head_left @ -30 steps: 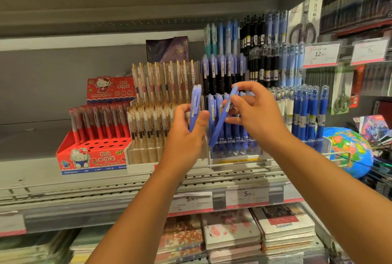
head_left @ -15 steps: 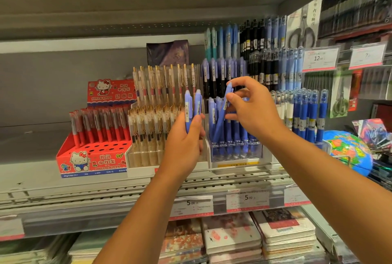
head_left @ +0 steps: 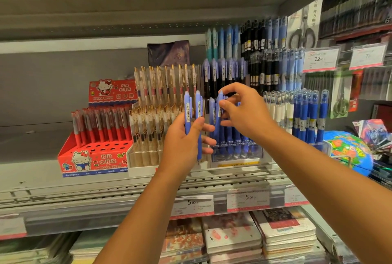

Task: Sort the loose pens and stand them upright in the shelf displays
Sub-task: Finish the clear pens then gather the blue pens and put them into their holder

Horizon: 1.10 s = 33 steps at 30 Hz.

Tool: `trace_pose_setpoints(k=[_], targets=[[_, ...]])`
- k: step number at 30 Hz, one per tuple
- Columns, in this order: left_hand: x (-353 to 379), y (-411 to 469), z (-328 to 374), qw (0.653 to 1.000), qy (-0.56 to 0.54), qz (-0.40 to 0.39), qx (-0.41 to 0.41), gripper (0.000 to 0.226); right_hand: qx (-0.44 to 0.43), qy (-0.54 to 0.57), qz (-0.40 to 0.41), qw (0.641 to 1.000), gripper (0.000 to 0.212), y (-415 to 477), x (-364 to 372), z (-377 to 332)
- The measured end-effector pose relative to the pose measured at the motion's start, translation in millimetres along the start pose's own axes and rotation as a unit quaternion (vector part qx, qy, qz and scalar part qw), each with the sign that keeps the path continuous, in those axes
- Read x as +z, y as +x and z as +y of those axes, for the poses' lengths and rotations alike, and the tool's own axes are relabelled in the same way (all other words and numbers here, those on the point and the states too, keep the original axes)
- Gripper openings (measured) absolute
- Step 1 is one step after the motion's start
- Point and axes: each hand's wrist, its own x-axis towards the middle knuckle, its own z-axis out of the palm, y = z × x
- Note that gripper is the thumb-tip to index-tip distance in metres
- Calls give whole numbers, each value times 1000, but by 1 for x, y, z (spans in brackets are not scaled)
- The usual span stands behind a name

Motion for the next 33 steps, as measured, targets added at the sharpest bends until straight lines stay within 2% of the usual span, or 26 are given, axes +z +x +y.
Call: trace_pose_setpoints(k=[14, 18, 25, 28, 30, 33], targets=[[-2, 1, -2, 1000, 3, 1, 8, 14, -20, -105, -69, 992, 15, -7, 7, 1], [-2, 1, -2, 1000, 3, -3, 9, 11, -13, -117, -60, 991, 8, -8, 6, -1], [-2, -1, 0, 1000, -6, -24, 12, 13, -35, -167, -31, 985, 14, -15, 2, 1], [-1, -2, 2, 999, -8, -33, 15, 15, -39, -132, 15, 990, 12, -22, 1, 2], [-1, -3, 2, 999, -5, -43, 15, 16, -36, -66, 39, 996, 11, -26, -1, -2], [0, -4, 0, 998, 15, -65, 16, 18, -9, 45, 5, 999, 17, -31, -2, -12]])
